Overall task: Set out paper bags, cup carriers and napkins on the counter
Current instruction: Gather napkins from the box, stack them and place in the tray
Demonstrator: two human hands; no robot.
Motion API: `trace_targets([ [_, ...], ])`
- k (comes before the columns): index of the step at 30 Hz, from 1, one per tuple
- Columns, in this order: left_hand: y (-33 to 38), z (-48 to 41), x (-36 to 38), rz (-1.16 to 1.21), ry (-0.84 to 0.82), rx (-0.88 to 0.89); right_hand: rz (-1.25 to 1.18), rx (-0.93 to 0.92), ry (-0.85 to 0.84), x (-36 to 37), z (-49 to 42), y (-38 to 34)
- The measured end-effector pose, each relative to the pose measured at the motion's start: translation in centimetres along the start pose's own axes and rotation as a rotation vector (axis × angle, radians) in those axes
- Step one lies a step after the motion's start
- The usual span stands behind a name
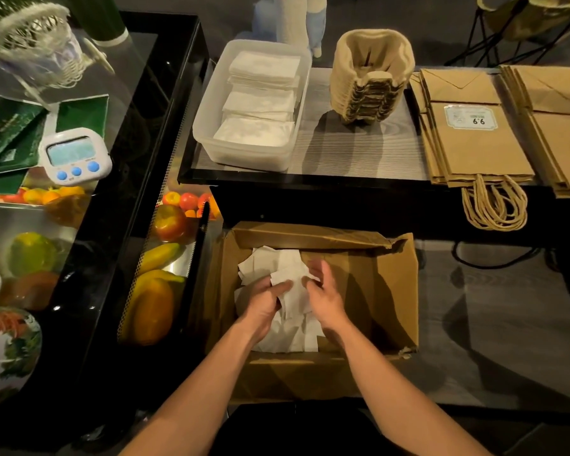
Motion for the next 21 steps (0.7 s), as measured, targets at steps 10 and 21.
trace_targets([
  [10,-0.3,-0.1,-0.5,0.063,0.053,-0.009,-0.029,0.11,-0.075,-1.0,-0.3,1.0],
  [21,-1.3,1.5,2.1,0.351,-0.211,-0.116,-0.357,0.154,-0.076,0.1,1.0,0.5],
])
Point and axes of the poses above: each hand's wrist, its own z-axis away from the middle knuckle, its own x-axis out of the palm, y = z × x, the point moved 6 cm from there along -z, towards the middle knuckle, and after that the axes turned 7 degrees about -x, right-handed, at the moved point
